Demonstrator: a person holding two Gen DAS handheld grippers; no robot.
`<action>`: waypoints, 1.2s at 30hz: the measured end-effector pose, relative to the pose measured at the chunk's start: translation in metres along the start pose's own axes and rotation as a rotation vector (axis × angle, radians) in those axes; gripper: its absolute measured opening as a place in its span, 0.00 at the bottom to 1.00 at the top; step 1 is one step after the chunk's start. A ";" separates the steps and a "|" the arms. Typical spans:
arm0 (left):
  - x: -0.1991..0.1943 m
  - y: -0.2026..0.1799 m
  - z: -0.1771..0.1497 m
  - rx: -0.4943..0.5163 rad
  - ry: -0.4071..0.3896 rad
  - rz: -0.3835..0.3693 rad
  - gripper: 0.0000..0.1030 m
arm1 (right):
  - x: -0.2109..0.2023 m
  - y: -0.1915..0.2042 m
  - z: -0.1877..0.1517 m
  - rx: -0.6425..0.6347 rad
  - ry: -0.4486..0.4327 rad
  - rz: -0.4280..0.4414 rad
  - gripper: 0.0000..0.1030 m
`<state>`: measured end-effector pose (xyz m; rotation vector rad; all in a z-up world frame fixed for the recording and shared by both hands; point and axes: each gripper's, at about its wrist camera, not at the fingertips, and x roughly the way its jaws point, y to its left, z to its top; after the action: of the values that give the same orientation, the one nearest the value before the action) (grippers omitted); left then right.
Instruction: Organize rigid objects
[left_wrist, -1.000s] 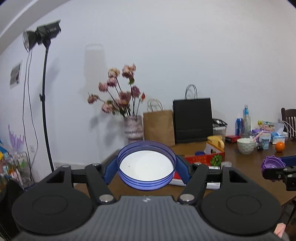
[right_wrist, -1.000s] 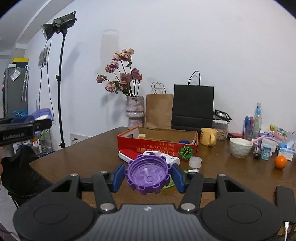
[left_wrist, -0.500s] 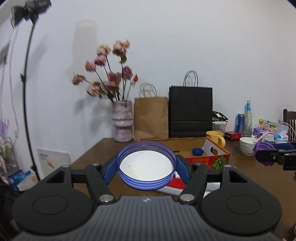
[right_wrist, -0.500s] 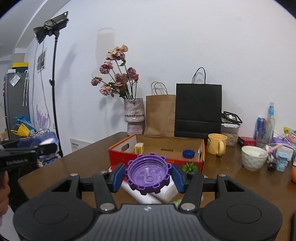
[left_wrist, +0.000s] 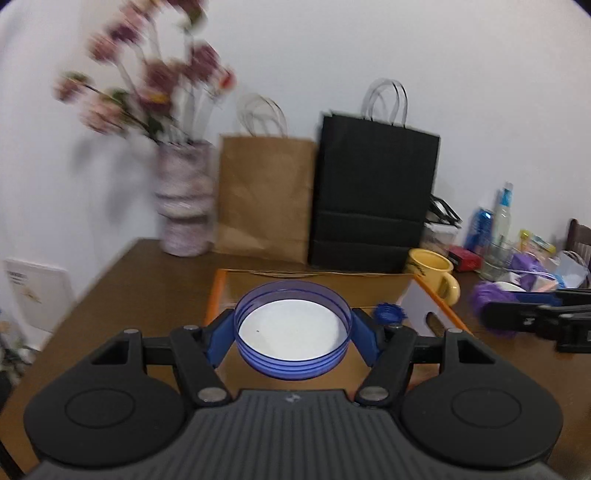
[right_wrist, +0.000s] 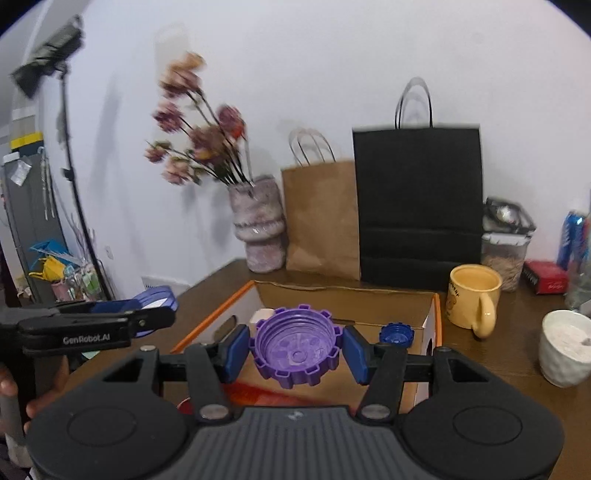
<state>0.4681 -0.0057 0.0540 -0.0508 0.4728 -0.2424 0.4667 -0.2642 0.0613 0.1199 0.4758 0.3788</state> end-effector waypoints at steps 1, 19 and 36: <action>0.020 0.003 0.010 -0.014 0.031 -0.009 0.65 | 0.018 -0.008 0.011 0.009 0.027 -0.007 0.52; 0.248 0.004 0.024 -0.003 0.340 0.090 0.69 | 0.254 -0.068 0.018 0.018 0.400 -0.122 0.53; 0.077 0.005 0.014 0.018 0.028 0.159 0.80 | 0.084 -0.025 0.022 -0.103 0.127 -0.155 0.80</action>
<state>0.5419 -0.0199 0.0316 0.0080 0.4994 -0.0915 0.5547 -0.2556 0.0402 -0.0416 0.5862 0.2588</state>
